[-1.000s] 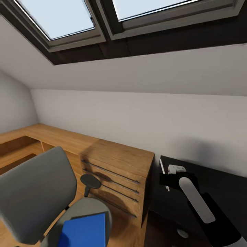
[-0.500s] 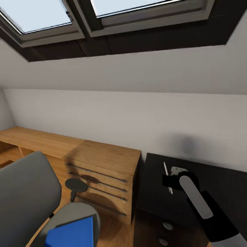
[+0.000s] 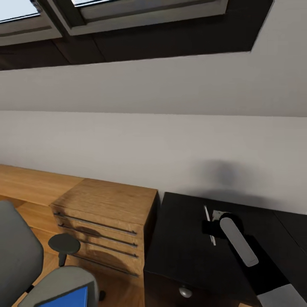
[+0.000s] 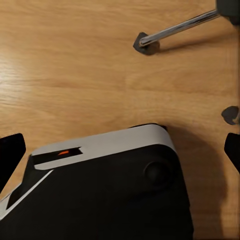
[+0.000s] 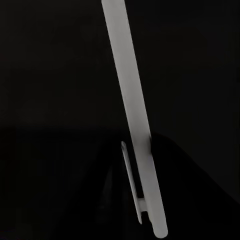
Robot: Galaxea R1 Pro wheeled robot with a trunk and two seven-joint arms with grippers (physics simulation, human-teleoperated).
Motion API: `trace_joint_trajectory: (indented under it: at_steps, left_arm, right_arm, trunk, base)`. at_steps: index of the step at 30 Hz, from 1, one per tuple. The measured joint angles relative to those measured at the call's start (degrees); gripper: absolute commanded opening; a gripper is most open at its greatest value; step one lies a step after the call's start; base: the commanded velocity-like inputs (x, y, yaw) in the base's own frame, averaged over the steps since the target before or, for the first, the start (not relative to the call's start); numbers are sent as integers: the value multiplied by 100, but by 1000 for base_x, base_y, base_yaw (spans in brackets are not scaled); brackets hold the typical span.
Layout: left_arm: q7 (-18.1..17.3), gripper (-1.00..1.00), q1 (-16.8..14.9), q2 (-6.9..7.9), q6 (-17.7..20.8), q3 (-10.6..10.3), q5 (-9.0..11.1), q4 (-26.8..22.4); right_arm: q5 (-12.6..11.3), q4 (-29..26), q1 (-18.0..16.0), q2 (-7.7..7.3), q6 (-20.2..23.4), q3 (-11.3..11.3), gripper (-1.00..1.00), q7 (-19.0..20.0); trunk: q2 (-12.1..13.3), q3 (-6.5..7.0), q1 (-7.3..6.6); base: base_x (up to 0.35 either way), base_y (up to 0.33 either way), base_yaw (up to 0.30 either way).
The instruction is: In the bedroom, organize the workspace by keeping the computer under the desk, ensuring the monitor is on the desk, placing the keyboard on the desk next to the monitor, placing the mouse on the desk next to the keyboard, moving the folder from the swivel chair onto the desk next to the mouse, stacking the notebook on top of the folder with the pen on top of the notebook, and positioning the swivel chair next to the desk.
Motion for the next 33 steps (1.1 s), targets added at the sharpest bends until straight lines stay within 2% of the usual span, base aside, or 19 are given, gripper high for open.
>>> trace_joint_trajectory:
  at_steps: [4,5,10,20,21,24,33]
  left_arm:
    - [-13,100,0,6,9,1,0,51]
    - [-15,100,0,9,12,1,0,58]
    - [-21,100,0,15,20,2,0,77]
    - [-16,100,0,7,22,2,1,81]
    - [-15,100,0,6,21,2,1,80]
    - [-14,100,0,8,18,2,0,84]
    - [-10,100,0,10,18,2,3,96]
  right_arm:
    - [2,430,-106,164,-124,9,-100,12]
    - [1,611,-133,267,-219,18,-100,18]
    - [14,921,-171,485,-476,47,-100,27]
    - [24,1335,-175,534,-633,44,-100,47]
    - [18,1526,-175,534,-896,54,-100,57]
    - [5,1793,-175,536,-1162,65,-100,72]
    - [-8,2080,-176,538,-1409,83,-100,92]
  trunk:
    - [0,-1,0]
    - [1,-2,1]
    - [0,-2,1]
    - [0,-2,1]
    - [1,-2,1]
    - [1,-2,1]
    - [1,-2,0]
  base:
    - [50,-56,-12]
    - [23,-26,-5]
    - [10,-11,-2]
    - [1,-1,0]
    - [0,0,0]
    - [0,0,0]
    - [0,0,0]
